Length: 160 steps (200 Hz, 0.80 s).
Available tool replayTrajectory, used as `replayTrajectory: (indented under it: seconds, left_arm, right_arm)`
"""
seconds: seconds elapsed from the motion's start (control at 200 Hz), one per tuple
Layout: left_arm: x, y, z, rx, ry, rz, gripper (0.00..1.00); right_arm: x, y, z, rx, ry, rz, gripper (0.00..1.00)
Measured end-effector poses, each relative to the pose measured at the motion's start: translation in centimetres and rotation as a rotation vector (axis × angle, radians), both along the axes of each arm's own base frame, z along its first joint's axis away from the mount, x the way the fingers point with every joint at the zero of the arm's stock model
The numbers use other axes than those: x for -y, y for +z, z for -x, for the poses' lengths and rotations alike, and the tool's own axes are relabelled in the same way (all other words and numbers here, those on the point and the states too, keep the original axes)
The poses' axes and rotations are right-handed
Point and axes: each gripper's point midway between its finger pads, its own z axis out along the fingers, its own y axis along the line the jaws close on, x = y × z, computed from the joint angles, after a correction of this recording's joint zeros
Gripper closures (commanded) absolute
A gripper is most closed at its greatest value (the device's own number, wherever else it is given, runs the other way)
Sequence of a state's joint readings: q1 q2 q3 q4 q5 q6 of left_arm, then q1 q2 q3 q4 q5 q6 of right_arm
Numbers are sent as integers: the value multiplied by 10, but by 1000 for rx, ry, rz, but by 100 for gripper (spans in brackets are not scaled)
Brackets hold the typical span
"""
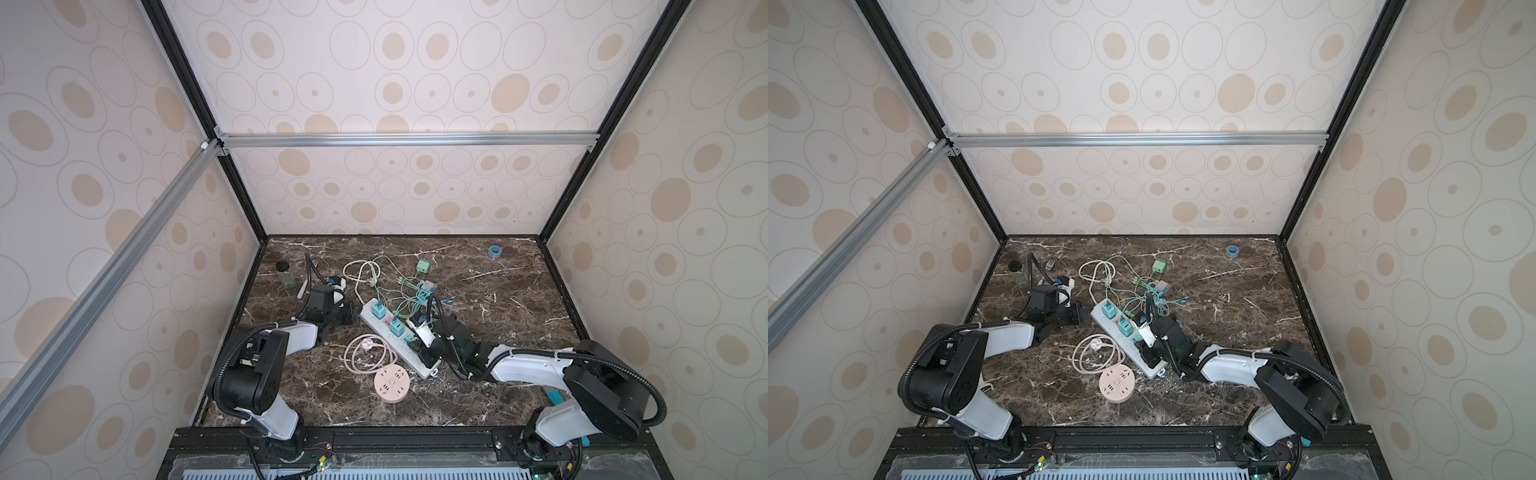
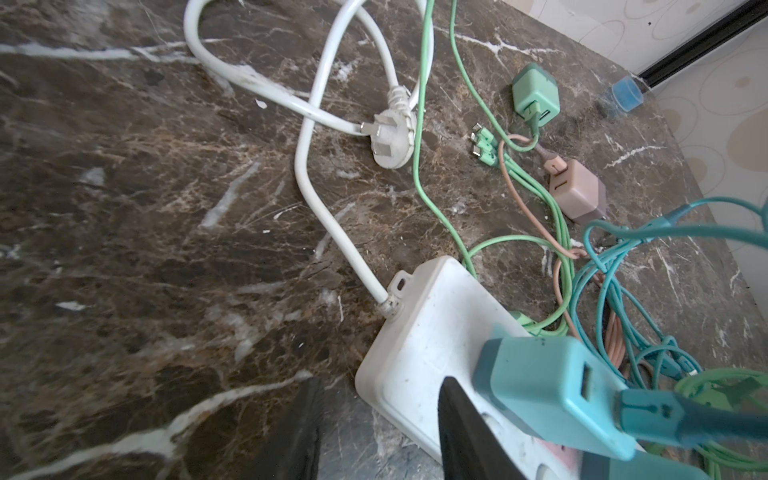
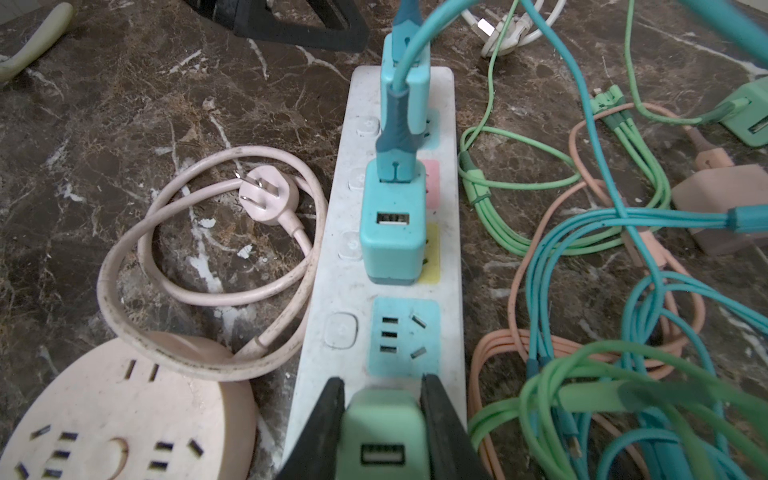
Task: Insert the plug
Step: 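Open the right gripper and lift it off the plugged light green charger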
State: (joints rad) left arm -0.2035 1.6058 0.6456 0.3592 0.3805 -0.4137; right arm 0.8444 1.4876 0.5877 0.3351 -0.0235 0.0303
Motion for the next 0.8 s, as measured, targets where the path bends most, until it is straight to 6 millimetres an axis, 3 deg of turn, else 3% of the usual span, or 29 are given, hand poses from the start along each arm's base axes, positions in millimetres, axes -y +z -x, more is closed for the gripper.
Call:
replayTrajectory:
  seconds: [0.22,0.51,0.8]
  left_arm:
    - [-1,2,0,2,6,8,55]
    - [-2,25,-1,54,14,30,55]
    - [-8,33,-2,61,37,44,54]
  right_arm:
    - [-4,-3,-4,16,-12,-9,97]
    - [-12,-6,-9,58,-48,-37,96]
    - [-18,-8,-12,82,-78,-47,96]
